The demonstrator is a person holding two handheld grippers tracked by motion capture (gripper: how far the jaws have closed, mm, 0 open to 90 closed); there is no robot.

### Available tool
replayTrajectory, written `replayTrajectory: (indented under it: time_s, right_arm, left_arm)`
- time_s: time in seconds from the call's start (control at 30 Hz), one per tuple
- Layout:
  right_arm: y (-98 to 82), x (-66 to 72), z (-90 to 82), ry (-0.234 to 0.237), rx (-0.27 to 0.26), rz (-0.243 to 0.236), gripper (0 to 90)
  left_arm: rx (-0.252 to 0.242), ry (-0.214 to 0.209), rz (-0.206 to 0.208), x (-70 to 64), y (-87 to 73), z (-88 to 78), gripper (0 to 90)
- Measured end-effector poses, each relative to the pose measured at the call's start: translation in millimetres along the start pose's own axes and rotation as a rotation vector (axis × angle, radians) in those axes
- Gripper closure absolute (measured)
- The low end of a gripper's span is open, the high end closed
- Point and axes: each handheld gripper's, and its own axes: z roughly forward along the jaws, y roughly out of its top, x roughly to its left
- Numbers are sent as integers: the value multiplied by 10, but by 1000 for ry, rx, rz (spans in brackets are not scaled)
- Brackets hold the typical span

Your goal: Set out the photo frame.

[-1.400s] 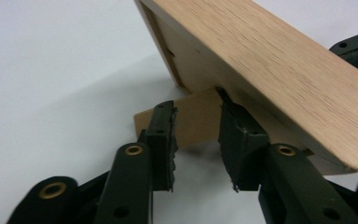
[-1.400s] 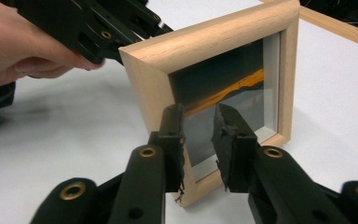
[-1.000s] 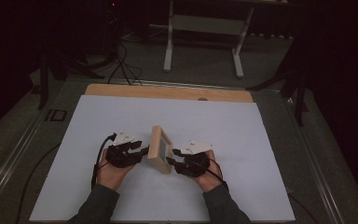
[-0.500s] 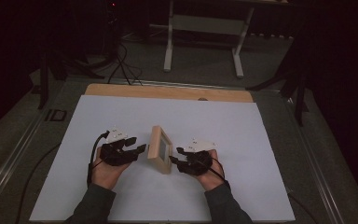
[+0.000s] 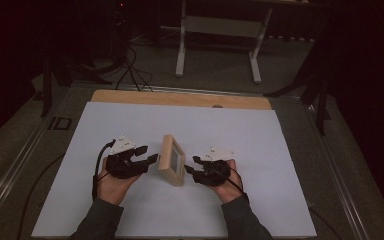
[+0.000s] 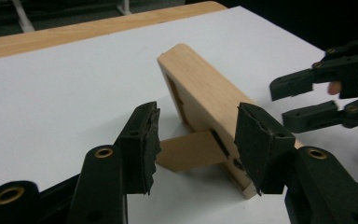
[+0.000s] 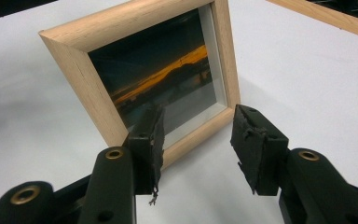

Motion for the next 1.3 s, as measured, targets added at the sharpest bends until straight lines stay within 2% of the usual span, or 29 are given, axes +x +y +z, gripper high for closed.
replayTrajectory:
  time_s: [0.4, 0.6, 0.83, 1.3]
  right_arm:
    - [-5, -3, 3, -11, 5, 3, 532]
    - [-11, 4, 9, -16, 12, 0, 532]
    - [-12, 5, 11, -18, 13, -1, 530]
    - [-17, 7, 17, -19, 10, -1, 526]
  left_arm:
    - [-25, -23, 5, -108, 49, -27, 428]
    - [-16, -23, 7, -152, 54, -3, 366]
    - [-1, -43, 18, -221, 44, 47, 357]
    - [38, -20, 43, -360, -30, 200, 319]
